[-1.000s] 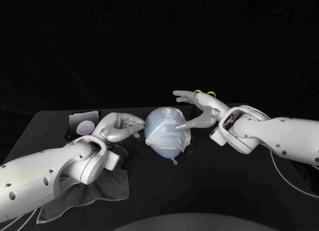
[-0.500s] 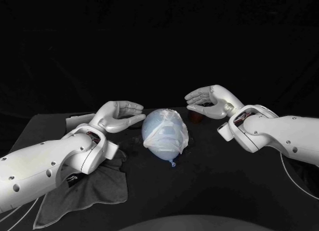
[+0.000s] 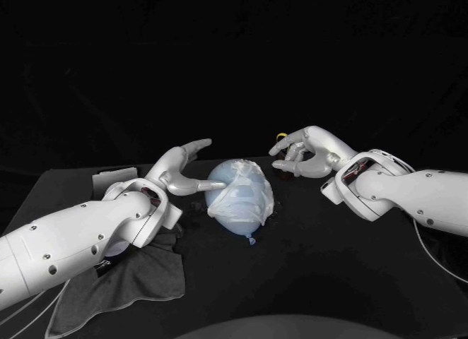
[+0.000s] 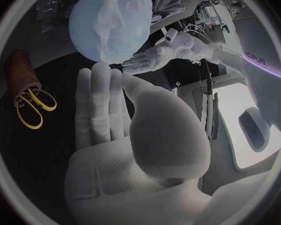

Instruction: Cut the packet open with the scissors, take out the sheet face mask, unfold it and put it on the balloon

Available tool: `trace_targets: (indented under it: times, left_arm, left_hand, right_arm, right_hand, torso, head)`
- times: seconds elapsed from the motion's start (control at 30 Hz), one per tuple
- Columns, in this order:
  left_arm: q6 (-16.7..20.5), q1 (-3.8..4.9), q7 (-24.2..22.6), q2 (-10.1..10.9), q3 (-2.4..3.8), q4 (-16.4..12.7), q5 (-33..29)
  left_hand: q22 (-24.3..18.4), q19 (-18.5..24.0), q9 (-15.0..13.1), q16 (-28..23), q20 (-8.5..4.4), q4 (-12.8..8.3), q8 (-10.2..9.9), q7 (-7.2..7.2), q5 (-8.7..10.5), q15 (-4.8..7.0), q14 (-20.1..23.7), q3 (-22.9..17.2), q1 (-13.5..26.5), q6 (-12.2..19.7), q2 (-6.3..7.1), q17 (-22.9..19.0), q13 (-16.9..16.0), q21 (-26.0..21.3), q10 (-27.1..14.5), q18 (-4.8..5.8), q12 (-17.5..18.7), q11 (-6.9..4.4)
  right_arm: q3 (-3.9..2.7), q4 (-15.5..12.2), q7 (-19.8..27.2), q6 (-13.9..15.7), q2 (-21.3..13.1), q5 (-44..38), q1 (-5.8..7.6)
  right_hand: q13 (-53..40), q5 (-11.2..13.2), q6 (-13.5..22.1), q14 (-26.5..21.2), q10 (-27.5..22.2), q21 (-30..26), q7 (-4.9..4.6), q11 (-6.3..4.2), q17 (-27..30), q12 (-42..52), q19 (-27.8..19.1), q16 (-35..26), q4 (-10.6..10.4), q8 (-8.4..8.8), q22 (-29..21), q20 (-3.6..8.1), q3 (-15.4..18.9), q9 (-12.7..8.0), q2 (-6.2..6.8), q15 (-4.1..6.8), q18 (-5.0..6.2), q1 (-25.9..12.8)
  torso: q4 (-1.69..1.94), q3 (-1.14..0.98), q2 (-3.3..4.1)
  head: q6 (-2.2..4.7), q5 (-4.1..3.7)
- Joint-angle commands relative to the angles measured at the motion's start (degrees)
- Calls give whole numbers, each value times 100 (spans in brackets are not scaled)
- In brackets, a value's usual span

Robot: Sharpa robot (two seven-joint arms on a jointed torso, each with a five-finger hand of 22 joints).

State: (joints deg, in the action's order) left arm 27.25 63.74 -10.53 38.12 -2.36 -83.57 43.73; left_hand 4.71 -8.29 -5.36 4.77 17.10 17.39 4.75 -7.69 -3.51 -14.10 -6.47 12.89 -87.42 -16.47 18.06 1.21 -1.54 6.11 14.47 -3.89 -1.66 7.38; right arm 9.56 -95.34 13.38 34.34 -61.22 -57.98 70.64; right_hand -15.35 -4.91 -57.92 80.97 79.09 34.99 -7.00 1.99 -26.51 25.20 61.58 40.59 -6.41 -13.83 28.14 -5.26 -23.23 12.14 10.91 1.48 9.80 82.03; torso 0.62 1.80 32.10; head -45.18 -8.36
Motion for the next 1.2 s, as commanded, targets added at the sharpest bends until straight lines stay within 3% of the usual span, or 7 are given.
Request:
trace_targets:
  times: [0.03,0.1,0.2,0.37,0.57,0.83,1.2]
  left_arm:
    - [-403,12,609,-142,7,58,601]
    - [-449,13,672,-208,7,87,666]
    - [-510,13,749,-298,8,119,734]
    - [-664,13,873,-389,11,119,782]
    - [-823,13,1020,-447,12,122,817]
    - [-929,8,1188,-559,11,236,910]
    - [-840,-7,1343,-695,10,472,979]
  left_hand:
    - [-14,30,44,-52,0,-3,-73,-137,38,6,75,25,161,179,-8,0,3,-45,-217,70,23,-6]
    - [-14,27,44,-57,-2,-4,-73,-232,42,25,80,21,202,182,-4,2,8,-45,-289,68,28,69]
    - [-22,36,42,-63,-8,-5,-72,-391,44,86,82,37,292,183,-4,7,6,-55,-327,63,24,212]
    - [-25,34,28,-63,-13,0,-56,-583,48,183,76,34,467,145,0,13,3,-59,-339,56,19,422]
    - [-30,37,4,-71,-17,-2,-27,-745,44,154,77,32,613,76,1,15,-6,-65,-293,51,7,569]
    - [-28,28,-9,-73,-21,-5,-10,-801,39,116,76,27,581,40,-1,17,-9,-62,-266,45,2,624]
    - [-24,12,-77,-37,-27,-6,72,-864,23,53,11,-88,386,-172,-13,35,-32,-56,-103,30,-32,691]
  right_arm:
    - [-4,30,-659,-159,91,-661,2]
    - [-4,37,-775,-174,136,-672,1]
    - [-4,35,-922,-182,204,-730,1]
    - [-4,19,-1083,-156,287,-959,-1]
    - [-4,19,-1148,-151,382,-1314,-7]
    - [-4,5,-1244,-231,507,-1789,-22]
    - [-4,44,-1447,-366,604,-2243,-44]
  right_hand:
    - [-1929,-101,-68,152,-6,407,18,-27,-2066,1730,95,2000,9,71,317,67,-21,-31,65,52,35,-237]
    - [-3952,-215,-50,215,-88,1093,8,19,-3425,3522,207,3272,58,131,972,56,-65,-46,94,45,-23,-377]
    - [-5120,-194,-39,356,140,1949,-49,52,-4275,4505,470,3903,53,150,1926,43,-78,-35,45,-18,-123,-521]
    - [-6159,-155,-73,629,493,2726,-49,64,-5310,5378,817,4502,152,140,2802,18,-116,-11,1,-32,-254,-525]
    - [-6628,-59,-106,753,683,3118,-51,70,-5780,5768,1002,4728,267,144,3256,11,-210,2,-60,-43,-325,-486]
    - [-7181,-6,-148,900,945,3518,-54,83,-6336,6237,1223,4937,353,177,3728,-4,-262,7,-85,-59,-405,-544]
    - [-7458,20,-161,903,1087,3737,-65,98,-6349,6474,1358,4941,412,219,3995,-17,-278,4,-86,-79,-452,-574]
  torso:
    - [4,-1,8]
    - [5,-4,6]
    - [4,-7,6]
    - [-4,-2,1]
    - [1,-7,-8]
    - [-5,4,2]
    - [2,6,2]
  head:
    - [9,-5]
    - [8,-7]
    - [-2,-5]
    - [-6,2]
    - [-15,1]
    - [-8,-25]
    - [-21,-47]
